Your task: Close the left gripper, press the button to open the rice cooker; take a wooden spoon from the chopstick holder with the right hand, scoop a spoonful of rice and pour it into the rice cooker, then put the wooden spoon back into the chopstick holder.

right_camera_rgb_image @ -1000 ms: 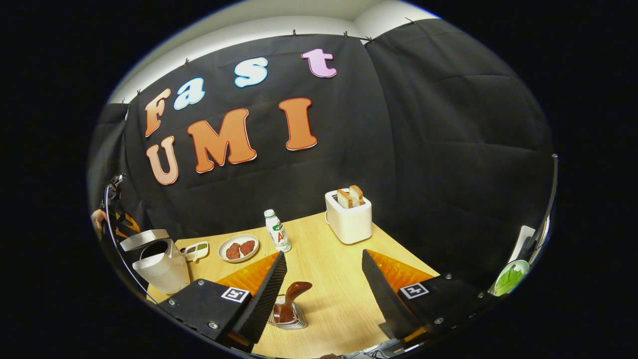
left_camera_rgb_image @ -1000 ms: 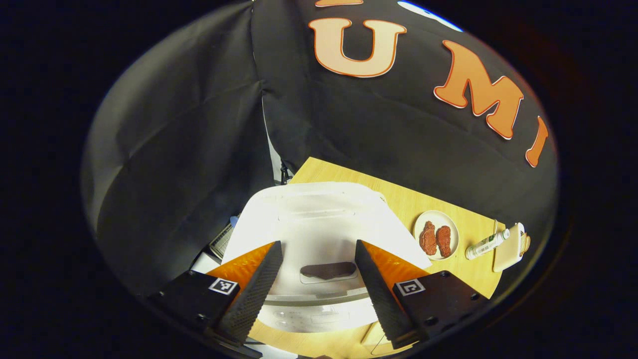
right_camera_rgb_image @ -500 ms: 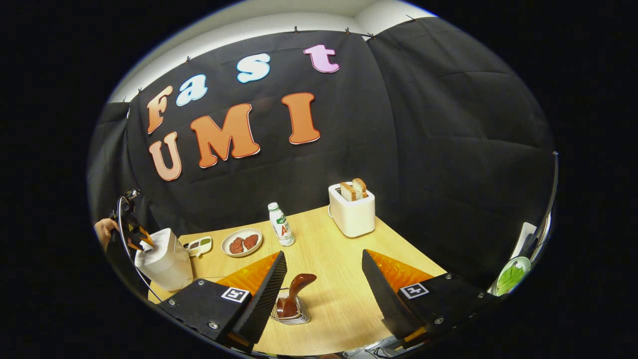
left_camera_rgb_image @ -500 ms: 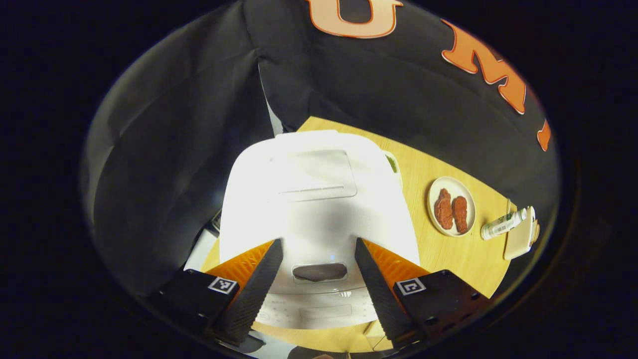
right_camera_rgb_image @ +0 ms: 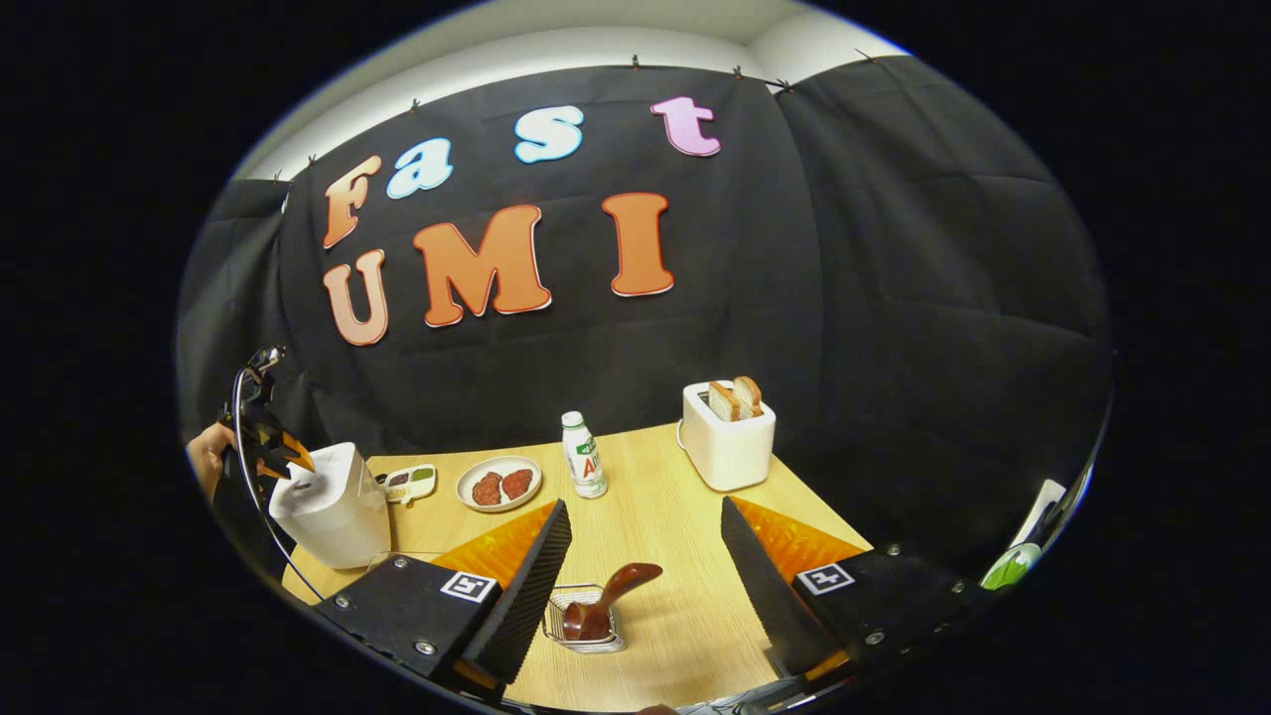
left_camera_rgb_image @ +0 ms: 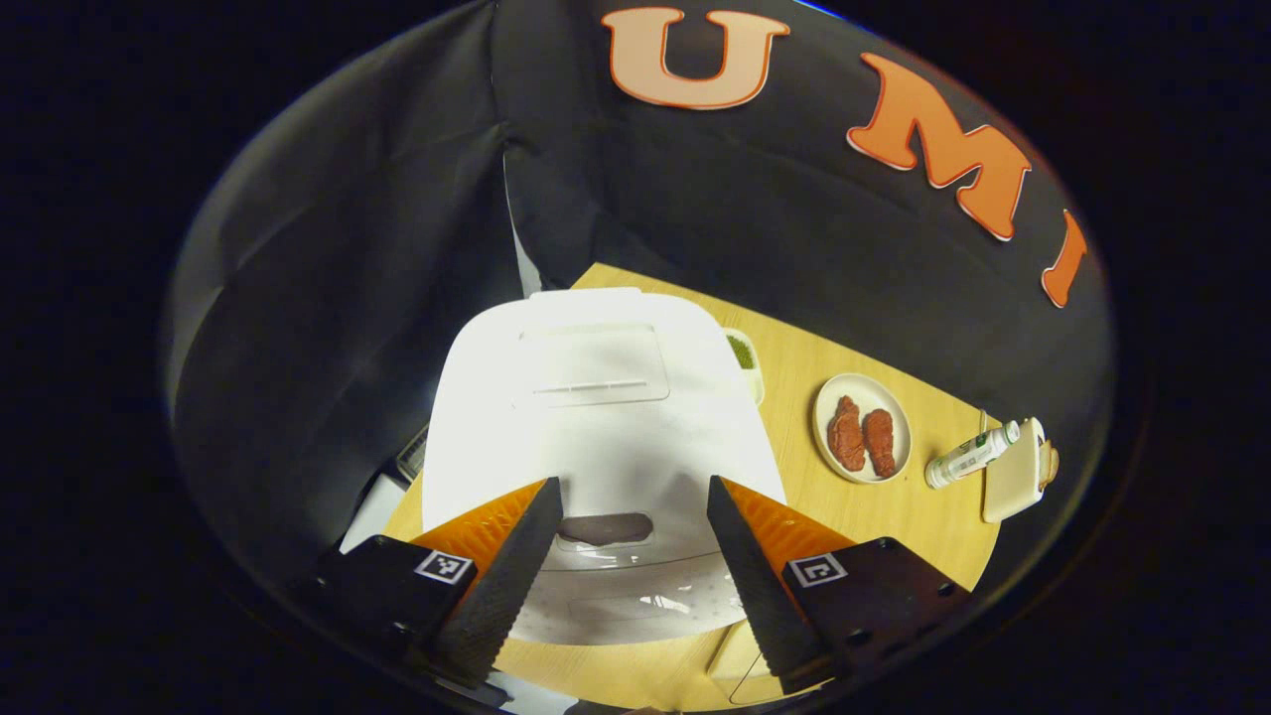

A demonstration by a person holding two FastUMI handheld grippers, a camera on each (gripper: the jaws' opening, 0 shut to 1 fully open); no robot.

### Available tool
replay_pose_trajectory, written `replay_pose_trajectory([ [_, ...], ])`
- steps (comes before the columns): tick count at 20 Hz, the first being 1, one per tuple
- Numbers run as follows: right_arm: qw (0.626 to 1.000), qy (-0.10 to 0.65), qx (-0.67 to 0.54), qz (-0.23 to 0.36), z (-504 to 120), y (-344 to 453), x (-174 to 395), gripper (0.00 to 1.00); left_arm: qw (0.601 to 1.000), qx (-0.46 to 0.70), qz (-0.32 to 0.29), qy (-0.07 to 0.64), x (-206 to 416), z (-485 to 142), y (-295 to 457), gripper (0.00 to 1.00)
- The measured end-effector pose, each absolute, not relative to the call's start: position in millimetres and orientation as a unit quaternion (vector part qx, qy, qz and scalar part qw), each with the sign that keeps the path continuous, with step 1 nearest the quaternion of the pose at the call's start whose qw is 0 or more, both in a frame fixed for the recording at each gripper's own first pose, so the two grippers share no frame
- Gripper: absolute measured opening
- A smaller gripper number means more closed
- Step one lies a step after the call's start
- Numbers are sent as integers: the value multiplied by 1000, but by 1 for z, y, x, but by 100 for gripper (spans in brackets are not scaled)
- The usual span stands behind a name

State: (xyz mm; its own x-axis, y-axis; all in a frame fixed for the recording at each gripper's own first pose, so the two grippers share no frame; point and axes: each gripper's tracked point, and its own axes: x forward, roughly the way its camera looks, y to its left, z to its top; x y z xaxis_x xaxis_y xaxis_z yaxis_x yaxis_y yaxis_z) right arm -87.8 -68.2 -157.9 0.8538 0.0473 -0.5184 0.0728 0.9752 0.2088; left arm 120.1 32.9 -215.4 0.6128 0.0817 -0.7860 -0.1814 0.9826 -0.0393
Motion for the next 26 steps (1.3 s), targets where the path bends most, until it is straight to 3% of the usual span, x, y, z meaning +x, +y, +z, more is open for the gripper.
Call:
replay_pose_trajectory([
  [6, 976, 206, 64, 36, -115, -30, -48, 94, 965, -33, 27, 260, 98, -100, 17, 100],
  [12, 984, 153, 55, 77, -80, 9, -16, 94, 990, 15, 7, 138, 46, -35, 16, 100],
  [19, 983, 141, 70, 97, -65, 23, -4, 94, 997, 46, -30, 47, 9, 9, -1, 100],
  [26, 984, 129, 71, 103, -52, 28, 4, 94, 997, 63, -41, 23, -8, 29, -10, 100],
])
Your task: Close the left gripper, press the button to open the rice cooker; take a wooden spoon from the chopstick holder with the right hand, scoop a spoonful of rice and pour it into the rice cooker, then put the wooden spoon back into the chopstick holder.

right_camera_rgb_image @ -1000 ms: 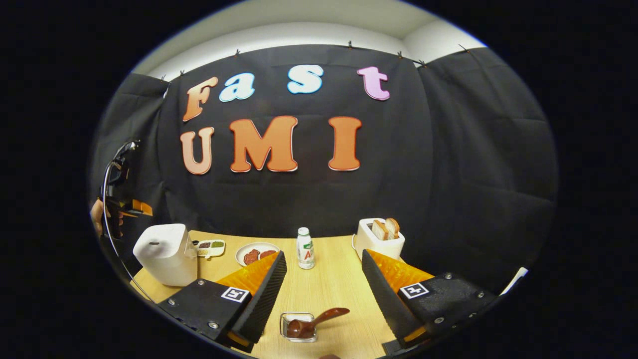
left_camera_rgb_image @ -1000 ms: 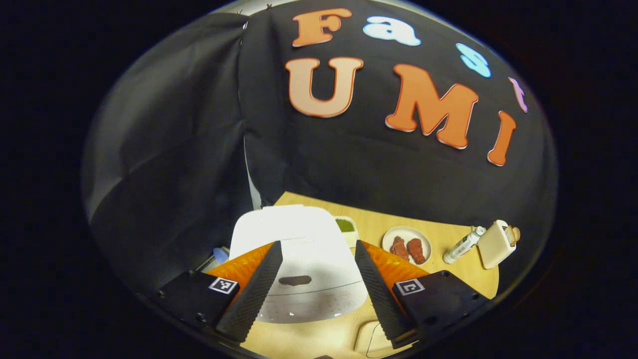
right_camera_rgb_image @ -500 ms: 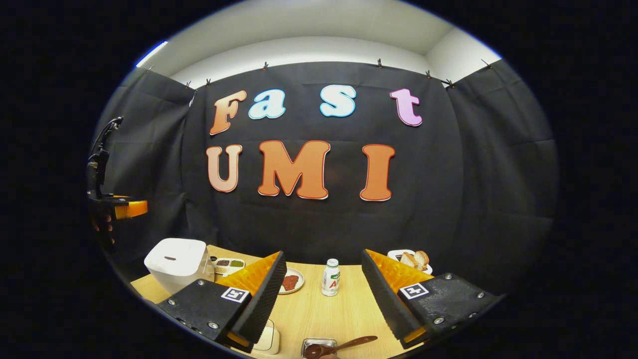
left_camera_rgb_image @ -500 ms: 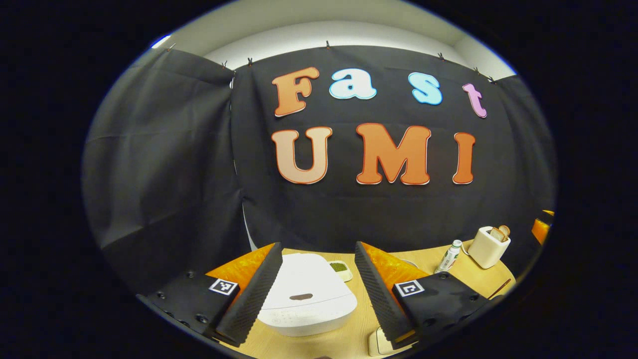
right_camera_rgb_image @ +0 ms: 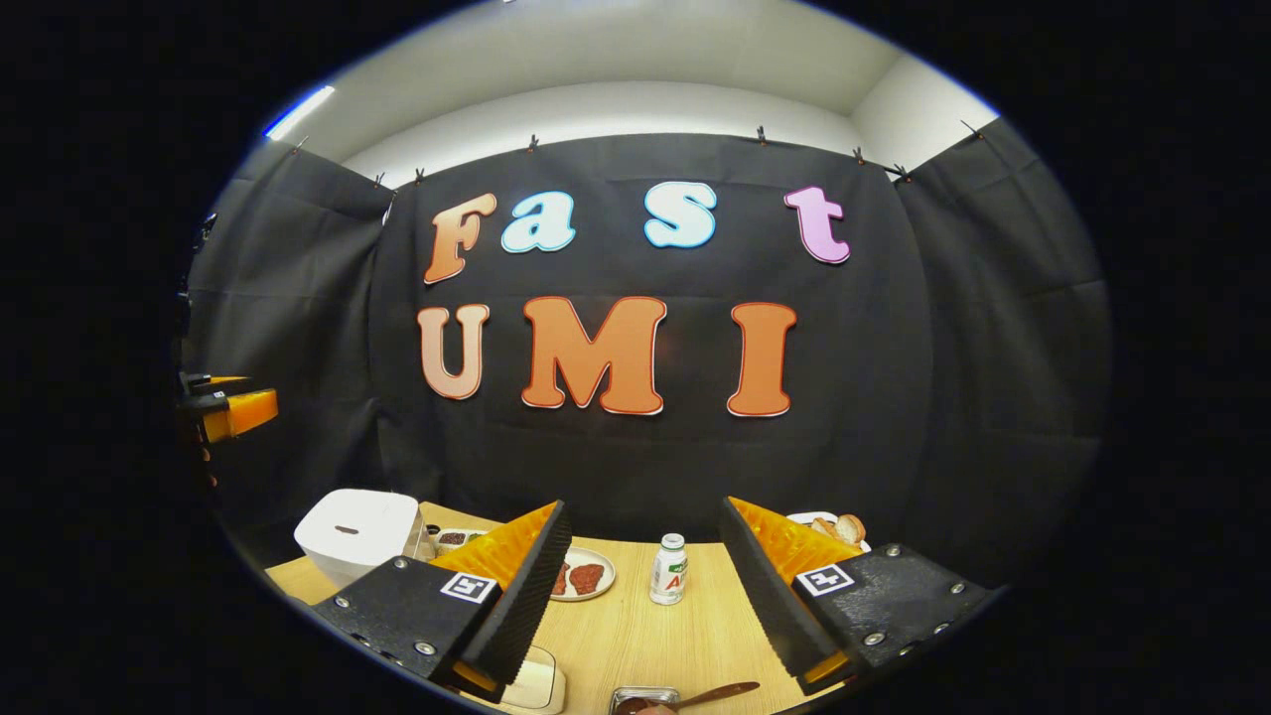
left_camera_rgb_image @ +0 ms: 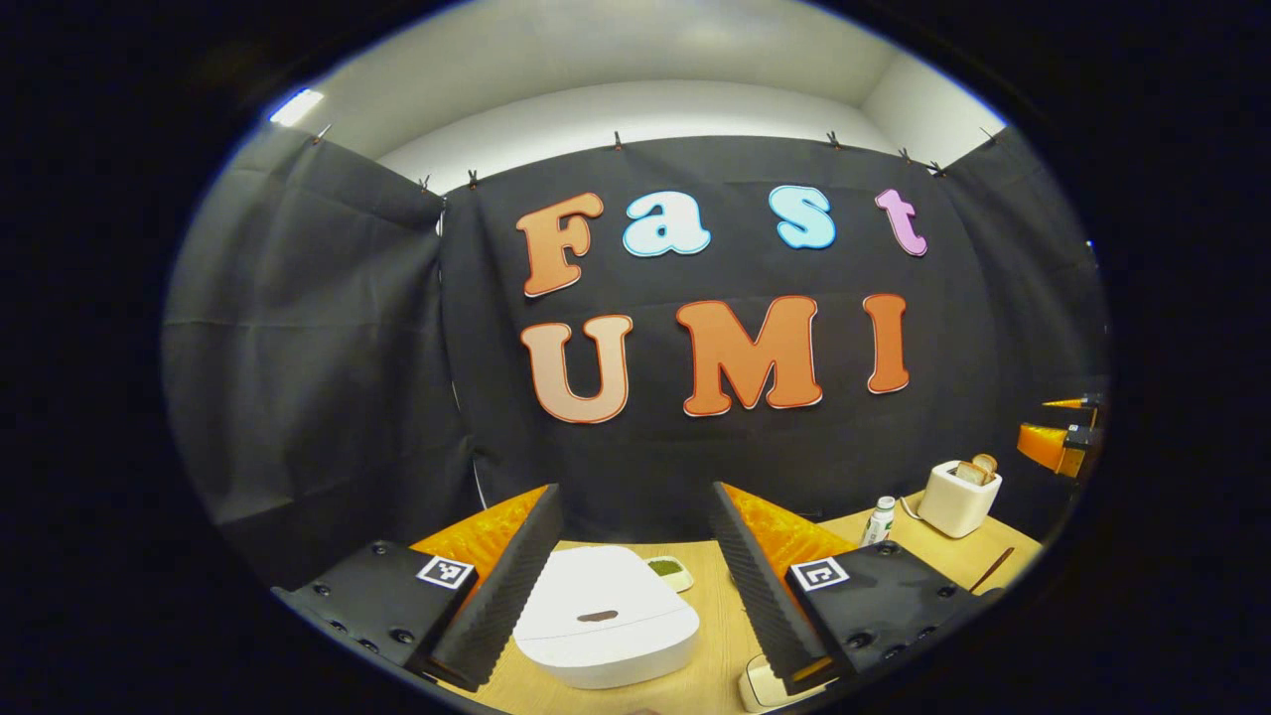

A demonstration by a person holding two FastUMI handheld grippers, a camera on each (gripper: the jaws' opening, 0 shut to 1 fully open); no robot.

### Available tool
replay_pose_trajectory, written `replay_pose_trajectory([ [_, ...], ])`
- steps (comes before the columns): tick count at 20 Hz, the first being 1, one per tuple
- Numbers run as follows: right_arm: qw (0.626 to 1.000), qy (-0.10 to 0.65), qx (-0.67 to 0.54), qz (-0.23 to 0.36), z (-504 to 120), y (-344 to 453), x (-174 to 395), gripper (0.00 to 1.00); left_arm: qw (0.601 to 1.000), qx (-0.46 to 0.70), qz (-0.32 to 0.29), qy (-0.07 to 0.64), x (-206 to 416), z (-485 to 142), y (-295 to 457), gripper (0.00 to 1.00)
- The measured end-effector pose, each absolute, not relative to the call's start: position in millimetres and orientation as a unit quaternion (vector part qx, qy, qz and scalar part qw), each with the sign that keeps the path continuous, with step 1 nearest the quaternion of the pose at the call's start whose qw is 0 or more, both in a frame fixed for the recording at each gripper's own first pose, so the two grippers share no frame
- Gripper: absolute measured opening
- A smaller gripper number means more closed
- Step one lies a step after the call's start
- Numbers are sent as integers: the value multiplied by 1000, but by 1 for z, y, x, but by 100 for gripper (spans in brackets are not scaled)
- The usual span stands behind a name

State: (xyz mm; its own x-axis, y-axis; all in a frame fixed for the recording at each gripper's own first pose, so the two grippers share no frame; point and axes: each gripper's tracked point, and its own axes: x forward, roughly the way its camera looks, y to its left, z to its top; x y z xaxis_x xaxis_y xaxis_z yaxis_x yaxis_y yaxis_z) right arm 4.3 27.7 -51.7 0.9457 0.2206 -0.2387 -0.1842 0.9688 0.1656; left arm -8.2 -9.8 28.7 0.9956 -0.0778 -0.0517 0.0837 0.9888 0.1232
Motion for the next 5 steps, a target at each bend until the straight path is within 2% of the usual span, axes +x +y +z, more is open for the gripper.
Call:
replay_pose_trajectory([
  [5, 982, 129, 73, 114, -47, 37, 2, 94, 997, 57, -53, 22, -18, 34, -22, 100],
])
